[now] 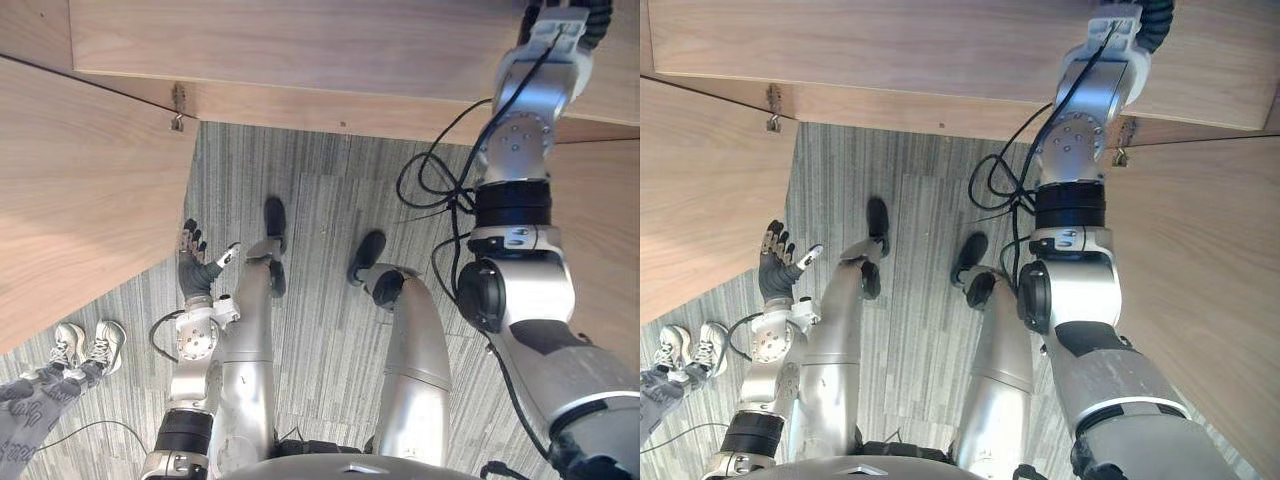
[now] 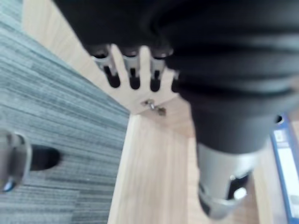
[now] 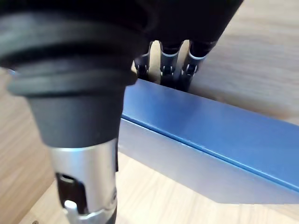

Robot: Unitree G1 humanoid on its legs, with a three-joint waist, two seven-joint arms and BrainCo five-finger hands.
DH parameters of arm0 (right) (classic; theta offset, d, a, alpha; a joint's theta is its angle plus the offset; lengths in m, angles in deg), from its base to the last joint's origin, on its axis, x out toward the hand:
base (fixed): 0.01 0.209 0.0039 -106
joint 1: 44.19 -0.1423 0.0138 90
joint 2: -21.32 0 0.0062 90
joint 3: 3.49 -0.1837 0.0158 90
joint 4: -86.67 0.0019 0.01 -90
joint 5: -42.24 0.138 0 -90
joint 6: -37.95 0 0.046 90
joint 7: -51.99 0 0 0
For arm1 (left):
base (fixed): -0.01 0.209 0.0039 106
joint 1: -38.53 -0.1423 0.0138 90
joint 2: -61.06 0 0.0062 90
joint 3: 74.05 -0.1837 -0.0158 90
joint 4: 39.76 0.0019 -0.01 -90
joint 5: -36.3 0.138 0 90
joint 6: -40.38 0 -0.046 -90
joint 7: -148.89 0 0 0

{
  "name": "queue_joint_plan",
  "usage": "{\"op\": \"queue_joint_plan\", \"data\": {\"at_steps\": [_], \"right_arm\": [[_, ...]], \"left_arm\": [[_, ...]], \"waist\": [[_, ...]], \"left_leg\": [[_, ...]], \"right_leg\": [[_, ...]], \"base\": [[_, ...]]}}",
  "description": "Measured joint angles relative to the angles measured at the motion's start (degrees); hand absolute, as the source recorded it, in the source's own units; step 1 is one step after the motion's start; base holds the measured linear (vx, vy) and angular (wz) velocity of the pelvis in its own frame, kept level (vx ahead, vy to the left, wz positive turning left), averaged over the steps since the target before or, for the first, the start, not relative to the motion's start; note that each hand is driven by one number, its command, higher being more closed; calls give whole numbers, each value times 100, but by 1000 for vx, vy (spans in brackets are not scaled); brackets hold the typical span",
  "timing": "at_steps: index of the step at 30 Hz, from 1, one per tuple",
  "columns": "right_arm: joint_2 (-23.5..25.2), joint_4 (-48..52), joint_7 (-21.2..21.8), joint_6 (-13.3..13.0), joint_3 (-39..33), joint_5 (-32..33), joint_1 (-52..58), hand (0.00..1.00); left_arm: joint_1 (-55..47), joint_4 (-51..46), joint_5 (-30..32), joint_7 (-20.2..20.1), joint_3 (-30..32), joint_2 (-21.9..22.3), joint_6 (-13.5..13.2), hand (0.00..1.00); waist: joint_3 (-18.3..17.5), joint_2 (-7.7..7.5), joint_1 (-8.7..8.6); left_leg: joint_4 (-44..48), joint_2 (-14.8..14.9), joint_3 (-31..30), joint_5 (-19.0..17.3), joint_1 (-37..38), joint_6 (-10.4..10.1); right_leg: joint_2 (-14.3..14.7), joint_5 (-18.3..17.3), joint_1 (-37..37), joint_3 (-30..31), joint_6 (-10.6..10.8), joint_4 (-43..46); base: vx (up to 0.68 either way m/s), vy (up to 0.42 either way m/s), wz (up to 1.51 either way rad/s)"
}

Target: Walk over to the cabinet, pick up the folder, carry it to the office cabinet, place the folder inside the office cabinet, then close the office cabinet door

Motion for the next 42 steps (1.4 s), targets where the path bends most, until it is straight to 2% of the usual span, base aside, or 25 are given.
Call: {"op": "queue_joint_plan", "data": {"at_steps": [2, 3, 6, 14, 23, 27, 30, 36, 42], "right_arm": [[227, 360, -15, -99, 16, -7, 284, 0], [431, 520, -69, -184, 7, -31, 428, 0], [766, 524, -196, -278, -1, -6, 467, 0], [866, 682, -320, -242, -187, 46, 625, 0], [435, 566, -327, 378, 199, -8, 512, 0], [297, 138, -316, 646, 499, -72, 84, 0], [253, -37, -310, 856, 565, -235, -178, 0], [178, -488, -196, 1015, 640, -240, -482, 0], [195, -521, -197, 1019, 488, -236, -479, 0]], "left_arm": [[240, 45, -3, 53, -16, 2, 73, 0], [476, 57, -5, 101, -31, -3, 217, 0], [1020, -82, -12, 148, -127, 18, 314, 0], [886, -336, -80, 107, -89, 54, 396, 0], [816, -763, -81, 59, -99, 54, 457, 0], [759, -759, -83, 9, -97, -6, 460, 0], [748, -761, -84, 3, -176, -43, 479, 0], [624, -767, -142, 0, -235, -101, 483, 0], [624, -765, -197, 2, -274, -124, 483, 0]], "waist": [[-2, -4, -14], [-3, -6, -46], [-4, -7, -135], [-5, -8, -116], [-5, -8, -182], [-5, -8, -236], [-4, -9, -234], [-4, -9, -245], [-4, -9, -247]], "left_leg": [[4, 79, 0, -1, 16, 1], [-41, 94, 12, 10, 44, 13], [-97, 96, 106, 27, 138, 39], [-292, 184, 148, 78, 328, 31], [-426, 200, 203, 120, 448, 55], [-500, 203, 278, 151, 496, 70], [-566, 193, 330, 216, 565, 159], [-705, 180, 425, 218, 755, 194], [-789, 157, 448, 226, 797, 202]], "right_leg": [[103, 75, 69, -29, 2, -142], [112, 109, 96, -37, 1, -188], [109, 176, 118, 57, 1, -239], [270, 362, 304, 80, 7, -582], [296, 497, 439, 79, 29, -789], [305, 583, 457, 115, 45, -895], [303, 624, 513, 118, 55, -962], [294, 649, 720, 111, 94, -1124], [286, 680, 771, 107, 128, -1221]], "base": [[-33, -1, -15], [-26, 3, -13], [-38, 8, -12], [-28, 1, -9], [-35, 1, -4], [-36, 1, -6], [-34, -8, 0], [0, 0, 0], [0, 0, 0]]}}
